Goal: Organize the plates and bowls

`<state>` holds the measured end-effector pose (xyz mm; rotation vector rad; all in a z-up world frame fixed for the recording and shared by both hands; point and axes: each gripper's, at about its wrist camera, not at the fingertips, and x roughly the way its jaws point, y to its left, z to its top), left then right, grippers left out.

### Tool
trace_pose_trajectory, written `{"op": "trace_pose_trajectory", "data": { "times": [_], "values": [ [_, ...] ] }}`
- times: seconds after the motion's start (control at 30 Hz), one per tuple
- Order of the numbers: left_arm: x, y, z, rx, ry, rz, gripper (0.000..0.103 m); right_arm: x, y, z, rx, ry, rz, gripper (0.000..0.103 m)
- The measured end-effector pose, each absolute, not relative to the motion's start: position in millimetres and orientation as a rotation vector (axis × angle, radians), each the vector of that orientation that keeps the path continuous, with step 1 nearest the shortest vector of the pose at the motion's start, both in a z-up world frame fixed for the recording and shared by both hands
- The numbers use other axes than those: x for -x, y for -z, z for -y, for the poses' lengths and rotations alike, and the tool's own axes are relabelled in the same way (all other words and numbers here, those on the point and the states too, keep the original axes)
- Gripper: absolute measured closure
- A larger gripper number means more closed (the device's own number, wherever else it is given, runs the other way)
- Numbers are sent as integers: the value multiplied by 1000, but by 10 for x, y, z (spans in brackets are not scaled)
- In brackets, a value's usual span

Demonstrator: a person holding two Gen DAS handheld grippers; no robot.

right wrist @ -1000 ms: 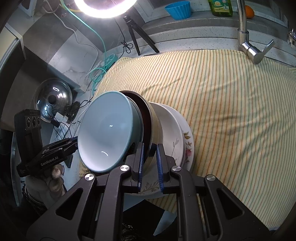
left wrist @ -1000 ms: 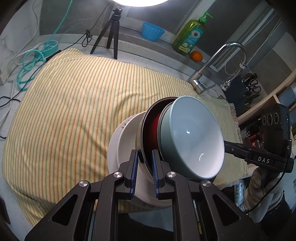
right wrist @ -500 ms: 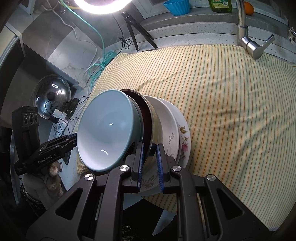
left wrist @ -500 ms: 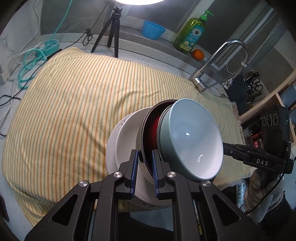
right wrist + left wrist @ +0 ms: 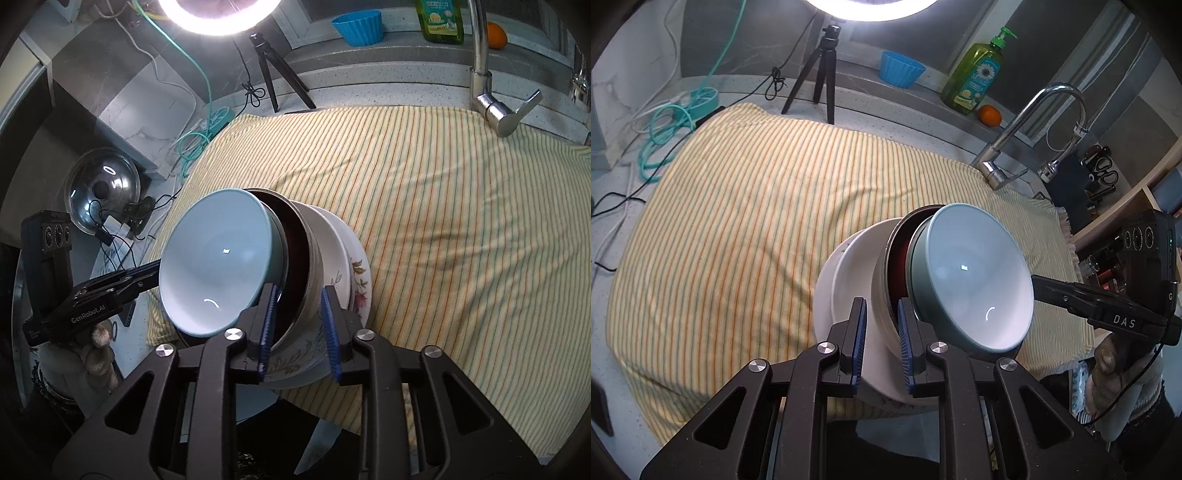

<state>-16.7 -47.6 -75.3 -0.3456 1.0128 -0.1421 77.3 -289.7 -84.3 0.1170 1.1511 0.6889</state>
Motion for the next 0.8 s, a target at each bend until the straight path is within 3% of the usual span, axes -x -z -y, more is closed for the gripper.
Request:
{"op": "trace_pose_trajectory", "data": {
  "times": [0.1,0.2,0.27,0.4,0.5,0.57,0.63,0.67,0.8],
  "values": [
    [222,719,455,344,126,-1001,85,-753,822,2950,-116,-677,-1141,64],
    [280,689,444,343,118,-990,74,-734,788,3014,-113,-669,-1129,64],
    [316,665,453,335,112,-981,74,-696,740,3036,-96,-661,-1112,64],
    [382,615,484,324,103,-958,67,-609,635,3044,-58,-645,-1069,50],
    [441,570,526,306,98,-943,61,-512,537,3026,-21,-633,-1032,49],
    [486,534,553,288,89,-931,54,-462,473,3007,2,-622,-1007,46],
    [534,491,582,264,76,-919,41,-424,425,2994,13,-612,-986,33],
    [555,467,595,253,69,-915,39,-395,392,2991,16,-608,-970,30],
    [644,366,632,201,60,-889,32,-259,266,2957,56,-576,-911,30]
  ]
}}
